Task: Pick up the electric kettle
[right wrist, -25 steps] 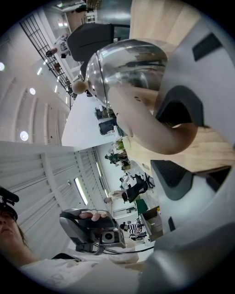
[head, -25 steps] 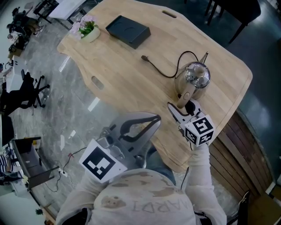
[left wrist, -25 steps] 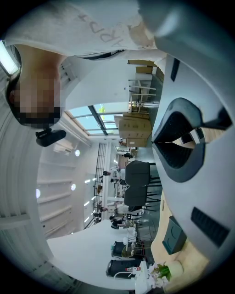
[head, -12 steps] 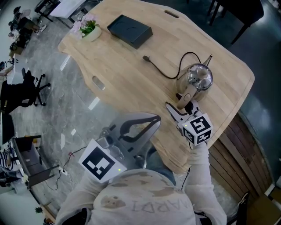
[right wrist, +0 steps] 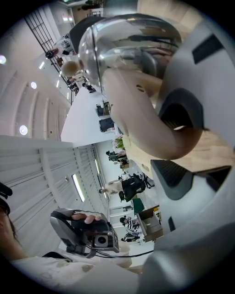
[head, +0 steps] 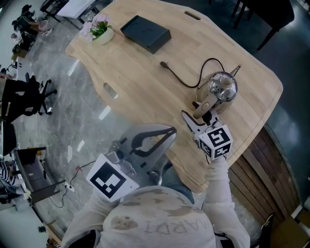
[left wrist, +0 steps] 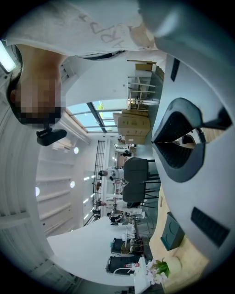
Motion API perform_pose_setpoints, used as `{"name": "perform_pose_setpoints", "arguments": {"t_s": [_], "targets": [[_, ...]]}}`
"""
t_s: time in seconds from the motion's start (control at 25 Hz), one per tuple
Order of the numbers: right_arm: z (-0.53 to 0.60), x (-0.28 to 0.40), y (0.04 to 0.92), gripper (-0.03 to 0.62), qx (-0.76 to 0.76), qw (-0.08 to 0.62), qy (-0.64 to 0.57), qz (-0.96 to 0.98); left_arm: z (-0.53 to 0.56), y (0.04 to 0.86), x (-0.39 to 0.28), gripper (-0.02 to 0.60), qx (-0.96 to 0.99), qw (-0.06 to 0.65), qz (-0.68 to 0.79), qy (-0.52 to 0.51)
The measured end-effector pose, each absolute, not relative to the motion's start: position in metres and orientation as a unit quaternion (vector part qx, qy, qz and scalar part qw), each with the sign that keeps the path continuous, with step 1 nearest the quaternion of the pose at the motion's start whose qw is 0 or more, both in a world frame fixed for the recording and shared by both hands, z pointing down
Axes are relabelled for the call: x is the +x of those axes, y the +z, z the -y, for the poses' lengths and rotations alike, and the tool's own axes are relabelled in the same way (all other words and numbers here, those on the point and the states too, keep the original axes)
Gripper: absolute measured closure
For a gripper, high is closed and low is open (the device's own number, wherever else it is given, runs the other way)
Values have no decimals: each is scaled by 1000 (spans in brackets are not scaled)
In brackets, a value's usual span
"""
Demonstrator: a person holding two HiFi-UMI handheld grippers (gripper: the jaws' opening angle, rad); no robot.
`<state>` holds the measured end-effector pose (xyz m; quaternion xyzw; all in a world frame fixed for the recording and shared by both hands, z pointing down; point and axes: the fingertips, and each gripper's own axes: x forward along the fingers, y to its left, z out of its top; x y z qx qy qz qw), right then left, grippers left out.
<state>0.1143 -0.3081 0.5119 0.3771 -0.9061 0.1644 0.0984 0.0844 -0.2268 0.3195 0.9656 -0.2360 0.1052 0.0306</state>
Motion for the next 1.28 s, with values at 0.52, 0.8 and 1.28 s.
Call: {"name": "perform_pose_setpoints", "arguments": {"t_s": [0.52,0.8,1.28], "targets": [[319,114,510,474,407,101,128,899,227,319,75,569,961,27,254,110],[318,117,501,474,396,95,135,903,223,314,69,569,959,23,261,105],[278,111,451,474,381,105,95,914,197,298,68,569,965,9,244,92]]}}
